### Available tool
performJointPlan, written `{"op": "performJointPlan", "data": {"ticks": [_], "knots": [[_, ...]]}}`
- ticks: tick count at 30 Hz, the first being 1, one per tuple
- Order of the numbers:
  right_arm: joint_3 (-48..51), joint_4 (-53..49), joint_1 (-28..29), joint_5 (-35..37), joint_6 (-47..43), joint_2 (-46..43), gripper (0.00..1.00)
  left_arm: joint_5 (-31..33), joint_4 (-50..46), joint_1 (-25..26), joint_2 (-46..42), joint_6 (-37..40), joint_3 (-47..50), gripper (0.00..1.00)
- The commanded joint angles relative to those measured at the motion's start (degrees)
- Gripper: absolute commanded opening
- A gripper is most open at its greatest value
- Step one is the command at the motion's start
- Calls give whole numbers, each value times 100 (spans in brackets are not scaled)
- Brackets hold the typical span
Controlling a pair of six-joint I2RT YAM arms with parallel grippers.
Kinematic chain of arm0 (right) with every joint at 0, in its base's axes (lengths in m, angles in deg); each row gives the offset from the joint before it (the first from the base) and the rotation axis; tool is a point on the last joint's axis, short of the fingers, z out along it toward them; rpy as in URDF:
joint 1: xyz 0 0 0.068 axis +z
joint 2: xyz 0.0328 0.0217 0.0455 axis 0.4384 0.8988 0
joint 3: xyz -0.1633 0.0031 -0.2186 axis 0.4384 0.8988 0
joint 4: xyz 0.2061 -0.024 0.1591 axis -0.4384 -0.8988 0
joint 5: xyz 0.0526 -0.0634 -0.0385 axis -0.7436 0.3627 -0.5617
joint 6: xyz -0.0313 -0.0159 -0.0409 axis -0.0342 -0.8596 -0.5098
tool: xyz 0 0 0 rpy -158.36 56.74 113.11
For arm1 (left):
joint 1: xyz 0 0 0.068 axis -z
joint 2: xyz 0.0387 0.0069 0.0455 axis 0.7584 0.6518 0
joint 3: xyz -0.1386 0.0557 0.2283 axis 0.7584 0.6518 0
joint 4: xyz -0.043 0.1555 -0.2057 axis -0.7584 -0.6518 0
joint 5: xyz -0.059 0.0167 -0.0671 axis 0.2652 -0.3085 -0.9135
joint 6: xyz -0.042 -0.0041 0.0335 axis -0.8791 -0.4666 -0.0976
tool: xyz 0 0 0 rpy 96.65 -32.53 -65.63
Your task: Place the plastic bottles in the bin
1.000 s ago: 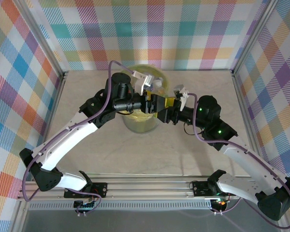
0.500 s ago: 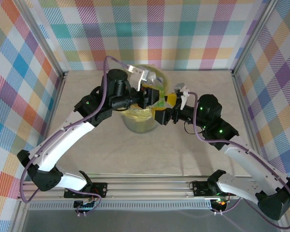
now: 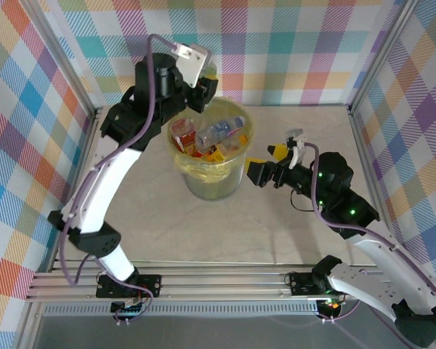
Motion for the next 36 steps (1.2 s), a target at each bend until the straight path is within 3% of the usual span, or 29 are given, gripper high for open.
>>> {"op": "performJointPlan", "data": {"ticks": [1, 11, 25, 29, 33, 36], "knots": [[61, -452, 34, 581, 37, -142, 100, 339, -729, -133, 475, 797, -491, 33], [144, -1046, 34, 1345, 66, -395, 100, 401, -1443, -369, 1491, 1370, -1316, 33], [246, -1191, 30, 1647, 262, -530, 100, 490, -2264, -362, 1787, 1655, -1310, 34], [241, -1195, 34, 1697, 292, -505, 100, 383, -2280, -362, 1892, 1658, -1285, 44], [220, -1221, 34, 1711, 302, -486, 100, 305, -2223, -362, 2015, 1658, -1292, 63], [185, -1274, 35, 1752, 309, -477, 100, 252, -2205, -362, 2034, 1648, -1291, 68]]}}
